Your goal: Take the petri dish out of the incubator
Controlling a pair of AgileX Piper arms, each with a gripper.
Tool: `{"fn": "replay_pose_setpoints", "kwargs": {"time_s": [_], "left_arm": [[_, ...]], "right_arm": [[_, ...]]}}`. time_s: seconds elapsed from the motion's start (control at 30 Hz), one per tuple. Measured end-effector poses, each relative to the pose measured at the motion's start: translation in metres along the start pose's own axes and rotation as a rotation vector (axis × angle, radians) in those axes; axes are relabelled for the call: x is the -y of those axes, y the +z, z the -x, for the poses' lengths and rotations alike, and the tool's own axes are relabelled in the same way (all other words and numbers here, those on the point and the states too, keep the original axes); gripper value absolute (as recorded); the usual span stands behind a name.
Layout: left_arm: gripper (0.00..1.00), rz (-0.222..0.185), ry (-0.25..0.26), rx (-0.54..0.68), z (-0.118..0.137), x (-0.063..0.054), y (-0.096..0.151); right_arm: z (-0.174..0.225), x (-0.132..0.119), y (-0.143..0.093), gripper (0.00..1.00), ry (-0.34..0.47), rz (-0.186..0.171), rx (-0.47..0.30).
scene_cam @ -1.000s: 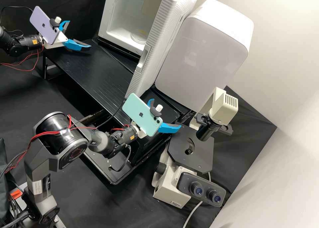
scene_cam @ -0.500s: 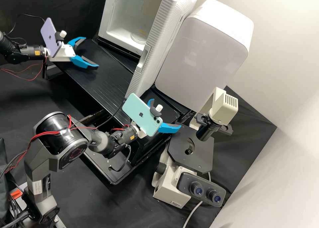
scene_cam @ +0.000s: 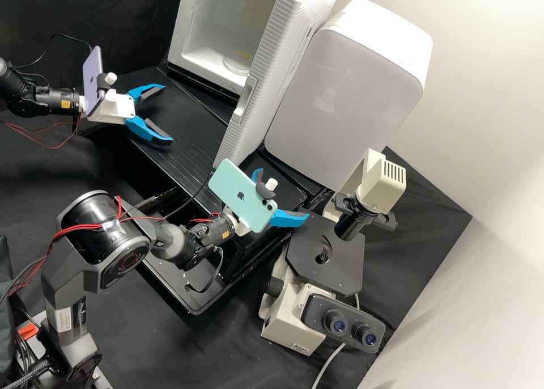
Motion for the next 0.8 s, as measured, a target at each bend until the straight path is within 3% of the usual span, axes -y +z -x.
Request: {"fn": "replay_pose_setpoints", "kwargs": {"time_s": [0.37,0.6,0.8], "left_arm": [[1.0,-0.029,0.064,0.084,-0.041,-0.04,-0.001],[1.0,-0.022,0.03,0.029,-0.081,-0.049,-0.019],[1.0,0.025,0.036,-0.084,-0.11,-0.053,-0.043]], "right_arm": [[0.0,0.0,0.0,1.0,0.0,0.0,0.0],[0.0,0.0,0.0,1.0,0.0,0.0,0.0],[0.0,0.0,0.0,1.0,0.0,0.0,0.0]]}}
